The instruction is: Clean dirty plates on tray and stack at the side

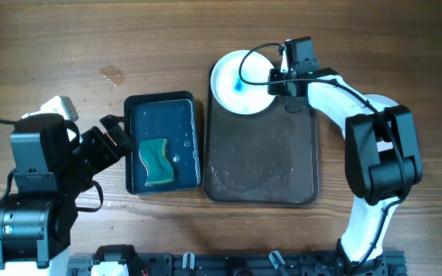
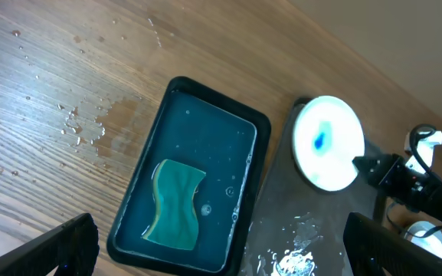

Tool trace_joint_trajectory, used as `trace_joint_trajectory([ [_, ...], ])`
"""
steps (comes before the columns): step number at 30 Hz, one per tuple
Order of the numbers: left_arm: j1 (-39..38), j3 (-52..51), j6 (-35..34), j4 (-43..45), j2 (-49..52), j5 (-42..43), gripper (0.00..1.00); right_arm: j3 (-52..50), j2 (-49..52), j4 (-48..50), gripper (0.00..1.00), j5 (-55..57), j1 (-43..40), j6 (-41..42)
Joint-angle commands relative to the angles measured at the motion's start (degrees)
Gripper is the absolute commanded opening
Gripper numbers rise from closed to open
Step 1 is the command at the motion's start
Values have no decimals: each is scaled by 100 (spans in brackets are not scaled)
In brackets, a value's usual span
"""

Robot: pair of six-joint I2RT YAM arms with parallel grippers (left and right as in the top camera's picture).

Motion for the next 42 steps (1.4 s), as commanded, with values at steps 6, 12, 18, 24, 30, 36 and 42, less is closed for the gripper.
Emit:
trace_joint_trajectory([
  [6, 42, 79, -13, 15, -33, -39, 100, 7, -2756, -2717, 4, 4, -74, 459],
  [12, 42, 79, -13, 15, -33, -39, 100, -2092, -3075, -2371, 4, -728, 205, 1241],
  [18, 39, 31, -17, -76, 15, 557, 100, -2761, -3075, -1722, 13, -682, 289, 2157],
  [24, 17, -1097, -15, -107, 715, 737, 94, -2715, -4343, -1985, 40, -651, 286, 1259],
  [30, -927, -1989, -83, 1305, 3077, 431, 56, -2715, -5676, -2944, 36, -1261, 291, 164],
  [36, -1283, -1989, -787, 1908, 5366, 385, 4, -2715, -5547, -3088, 32, -1266, 289, 203],
  [42, -1266, -1211, -273, 957, 4256, 330, 43, -2715, -5547, -3093, 31, -1263, 289, 208],
])
